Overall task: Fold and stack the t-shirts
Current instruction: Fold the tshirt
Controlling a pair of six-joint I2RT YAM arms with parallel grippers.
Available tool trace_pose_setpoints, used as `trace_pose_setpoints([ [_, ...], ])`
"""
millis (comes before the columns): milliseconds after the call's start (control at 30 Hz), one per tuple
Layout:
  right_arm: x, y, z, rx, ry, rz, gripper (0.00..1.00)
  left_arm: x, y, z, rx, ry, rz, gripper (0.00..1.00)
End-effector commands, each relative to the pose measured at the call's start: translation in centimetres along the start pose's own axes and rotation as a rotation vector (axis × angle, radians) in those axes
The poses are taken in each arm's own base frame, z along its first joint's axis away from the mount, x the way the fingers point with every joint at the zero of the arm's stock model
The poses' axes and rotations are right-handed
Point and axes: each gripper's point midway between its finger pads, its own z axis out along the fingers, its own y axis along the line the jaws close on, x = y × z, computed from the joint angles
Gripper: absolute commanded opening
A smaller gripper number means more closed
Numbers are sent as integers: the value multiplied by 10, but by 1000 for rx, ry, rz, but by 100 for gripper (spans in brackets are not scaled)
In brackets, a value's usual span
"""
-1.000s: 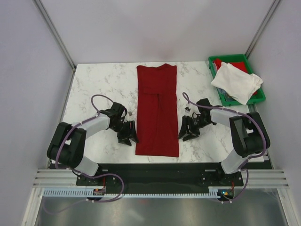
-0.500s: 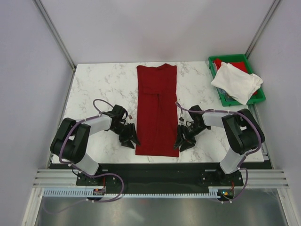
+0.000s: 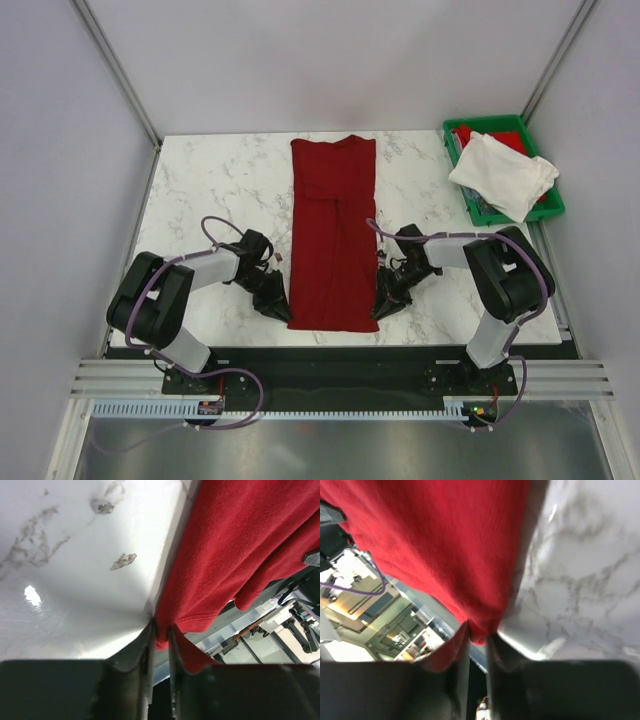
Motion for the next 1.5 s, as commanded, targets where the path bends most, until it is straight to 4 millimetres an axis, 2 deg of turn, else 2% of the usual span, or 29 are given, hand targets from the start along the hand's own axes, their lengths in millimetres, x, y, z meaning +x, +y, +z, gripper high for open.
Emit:
trace_pose_setpoints([
  [0,-20,-5,6,34,-50,-37,19,-7,-4,-3,0,-37,29,20],
  [67,-23,-1,4,24,-59,-54,9,-14,-9,-7,4,-60,51,3],
  [100,-22,3,2,7,-59,-64,4,-20,-8,-9,-4,-80,61,2],
  [167,-22,10,-8,-19,-82,-85,1,-28,-14,-18,1,-107,78,2],
  [300,-20,29,-34,-77,-137,-145,0,-49,-30,-37,-2,-191,170,2],
  [400,-27,39,-53,-110,-196,-166,0,-65,-36,-52,-26,-265,223,2],
  [633,-61,59,-86,-132,-318,-234,0,-100,-58,-83,-38,-388,313,2],
  [867,-127,72,-115,-116,-433,-292,0,-153,-82,-105,-39,-487,387,2],
  [900,-136,67,-111,-110,-426,-285,0,-166,-87,-106,-40,-500,398,2],
  [967,-153,71,-117,-107,-448,-304,0,-182,-92,-109,-48,-517,427,2],
  [1000,-163,65,-114,-95,-448,-293,0,-192,-100,-116,-47,-542,444,2],
  [1033,-174,69,-119,-94,-467,-310,0,-201,-97,-110,-56,-530,436,2],
  [1100,-189,61,-114,-85,-460,-301,0,-216,-104,-116,-46,-553,445,2],
  [1167,-207,68,-120,-91,-480,-331,0,-227,-100,-109,-48,-535,438,2],
  [1200,-214,59,-112,-84,-462,-314,1,-234,-101,-110,-48,-542,439,2],
  [1267,-232,60,-116,-63,-489,-336,2,-244,-94,-101,-56,-525,423,2],
  [1300,-239,53,-109,-54,-477,-329,3,-249,-96,-102,-56,-532,424,2],
  [1333,-248,57,-112,-49,-495,-348,3,-252,-94,-102,-59,-534,421,2],
  [1367,-254,50,-107,-32,-490,-357,3,-257,-91,-100,-61,-532,411,2],
  [1467,-269,48,-110,-6,-516,-380,3,-266,-89,-99,-66,-535,403,2],
])
